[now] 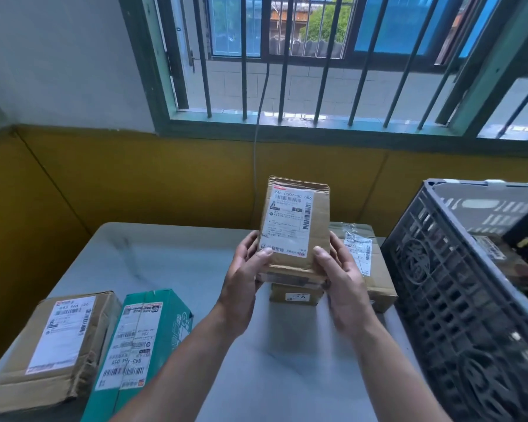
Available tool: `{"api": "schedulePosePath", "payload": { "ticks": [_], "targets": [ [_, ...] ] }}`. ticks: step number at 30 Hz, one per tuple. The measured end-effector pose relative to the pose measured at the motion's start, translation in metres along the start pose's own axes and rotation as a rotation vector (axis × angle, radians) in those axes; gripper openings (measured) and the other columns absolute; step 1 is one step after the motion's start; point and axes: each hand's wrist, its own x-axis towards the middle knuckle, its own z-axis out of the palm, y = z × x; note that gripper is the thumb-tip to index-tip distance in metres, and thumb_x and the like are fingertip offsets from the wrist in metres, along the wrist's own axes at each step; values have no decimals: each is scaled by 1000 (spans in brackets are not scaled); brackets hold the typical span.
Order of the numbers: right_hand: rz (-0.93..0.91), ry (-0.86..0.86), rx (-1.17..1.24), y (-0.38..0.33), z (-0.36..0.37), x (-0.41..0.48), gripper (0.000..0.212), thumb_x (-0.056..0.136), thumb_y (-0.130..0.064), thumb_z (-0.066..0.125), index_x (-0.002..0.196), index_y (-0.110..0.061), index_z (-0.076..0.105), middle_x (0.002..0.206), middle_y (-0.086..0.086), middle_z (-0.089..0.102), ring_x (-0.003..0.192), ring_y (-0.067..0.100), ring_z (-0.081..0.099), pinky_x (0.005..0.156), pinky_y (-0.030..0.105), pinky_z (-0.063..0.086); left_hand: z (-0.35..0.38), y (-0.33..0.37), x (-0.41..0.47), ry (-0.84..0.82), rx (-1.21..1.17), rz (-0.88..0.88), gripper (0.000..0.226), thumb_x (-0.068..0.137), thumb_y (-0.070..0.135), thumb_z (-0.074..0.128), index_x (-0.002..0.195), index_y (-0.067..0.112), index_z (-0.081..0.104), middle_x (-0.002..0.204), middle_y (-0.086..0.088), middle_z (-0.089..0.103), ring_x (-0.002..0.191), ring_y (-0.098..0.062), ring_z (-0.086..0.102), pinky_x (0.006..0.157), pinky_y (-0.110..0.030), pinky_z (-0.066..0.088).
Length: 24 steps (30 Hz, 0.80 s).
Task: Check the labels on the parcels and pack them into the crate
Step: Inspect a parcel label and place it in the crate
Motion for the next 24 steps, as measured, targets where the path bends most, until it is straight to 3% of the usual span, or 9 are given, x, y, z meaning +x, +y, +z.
{"api": "schedulePosePath", "payload": {
  "ticks": [3, 6, 9, 12, 14, 18, 21, 24],
  "targets": [
    [-8, -17, 2, 0, -2, 2, 79, 81, -28, 74, 152, -23, 40, 132, 1, 69, 123, 24, 64, 107, 48, 48, 3, 8, 3, -8, 41, -14, 78, 83, 49, 59, 155, 32, 34, 136, 5, 66, 117, -9, 67, 97, -29, 53],
    [-34, -35, -21, 3, -3, 1, 73, 82, -23, 73, 149, -23, 44, 130, -5, 70, 122, 20, 65, 102, 40, 52, 4, 18, 6, -31, 52, -49, 80, 87, 49, 64, 158, 31, 31, 138, 2, 65, 124, -19, 65, 112, -46, 45],
    [-38, -48, -43, 2, -3, 2, 69, 81, -25, 69, 146, -25, 45, 128, -11, 70, 121, 16, 65, 99, 34, 56, 3, 18, 6, -15, 36, -52, 65, 98, 32, 63, 156, 30, 33, 134, 0, 67, 119, -21, 68, 95, -34, 56],
    [-9, -62, -20, -1, -2, 5, 79, 83, -30, 78, 151, -27, 40, 134, -4, 67, 123, 19, 65, 104, 44, 52, 2, 12, 0, -22, 50, -58, 65, 97, 29, 62, 156, 31, 33, 132, 0, 68, 112, -15, 70, 87, -28, 58],
    [-9, -66, -22, -2, -2, 7, 79, 82, -30, 73, 153, -29, 38, 134, -3, 67, 121, 21, 65, 102, 46, 53, 3, 11, -2, -24, 57, -54, 68, 95, 31, 68, 154, 30, 35, 131, 0, 69, 111, -14, 70, 90, -29, 58],
    [-11, -75, -42, 3, -4, 5, 73, 83, -24, 74, 149, -30, 42, 129, -7, 70, 115, 16, 69, 85, 31, 61, 4, 19, 0, -20, 38, -93, 62, 91, 47, 66, 147, 29, 45, 126, -3, 72, 116, -24, 70, 102, -49, 55],
    [4, -83, -42, 5, -2, 2, 75, 80, -23, 78, 146, -33, 45, 130, -6, 70, 111, 13, 70, 79, 25, 59, 3, 23, 3, 12, 33, -108, 45, 98, 41, 61, 140, 29, 53, 121, -4, 75, 110, -25, 73, 94, -47, 60],
    [14, -77, -36, 1, 2, 3, 78, 80, -29, 82, 148, -33, 43, 134, -4, 67, 115, 16, 69, 86, 34, 60, 3, 22, 2, 17, 19, -105, 44, 96, 37, 63, 139, 28, 54, 121, -5, 75, 109, -26, 73, 88, -43, 62]
  ]
}}
